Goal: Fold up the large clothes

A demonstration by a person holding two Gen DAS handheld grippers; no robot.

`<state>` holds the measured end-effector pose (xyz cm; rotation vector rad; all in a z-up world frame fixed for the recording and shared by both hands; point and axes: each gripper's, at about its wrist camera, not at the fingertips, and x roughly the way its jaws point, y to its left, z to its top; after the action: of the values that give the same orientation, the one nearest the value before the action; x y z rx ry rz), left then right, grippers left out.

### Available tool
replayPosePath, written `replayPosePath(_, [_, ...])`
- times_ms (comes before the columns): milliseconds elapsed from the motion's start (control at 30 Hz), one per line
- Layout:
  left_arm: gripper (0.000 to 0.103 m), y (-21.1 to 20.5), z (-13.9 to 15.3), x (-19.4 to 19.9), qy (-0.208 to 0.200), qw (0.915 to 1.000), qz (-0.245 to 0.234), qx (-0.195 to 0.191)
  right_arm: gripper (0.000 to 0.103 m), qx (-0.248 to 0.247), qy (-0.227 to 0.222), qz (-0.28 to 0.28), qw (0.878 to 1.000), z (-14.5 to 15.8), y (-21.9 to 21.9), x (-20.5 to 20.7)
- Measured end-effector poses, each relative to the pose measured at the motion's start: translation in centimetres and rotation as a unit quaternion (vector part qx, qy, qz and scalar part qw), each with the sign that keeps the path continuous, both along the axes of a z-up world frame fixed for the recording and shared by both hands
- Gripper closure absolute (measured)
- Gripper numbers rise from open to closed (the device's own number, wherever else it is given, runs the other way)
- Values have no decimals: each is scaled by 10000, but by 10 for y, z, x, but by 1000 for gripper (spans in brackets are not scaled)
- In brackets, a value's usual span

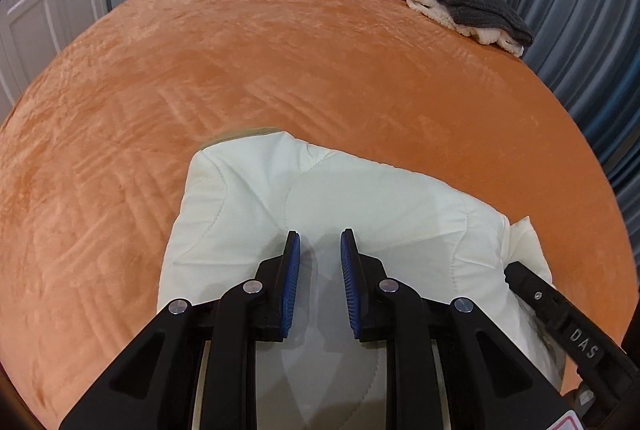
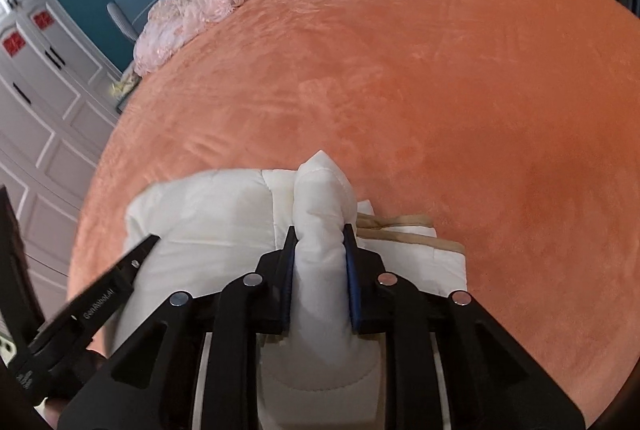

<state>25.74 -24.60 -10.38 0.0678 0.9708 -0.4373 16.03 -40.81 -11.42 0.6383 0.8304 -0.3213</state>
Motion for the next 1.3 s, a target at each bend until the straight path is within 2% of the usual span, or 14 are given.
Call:
replayPosePath(133, [84,-3,-11,-2,-209,9998,48,40,75,81,2,-24,10000,-15,-5,4])
replayPosePath(400, [84,-7,-24,1,-317,9994,88,79,75,-32,-78,-56,9999,-26,-2,5])
replayPosePath(1300, [84,-21,-38,-3,-652,9968,192,411,74,-324,-266,-162,9990,-36,3,6])
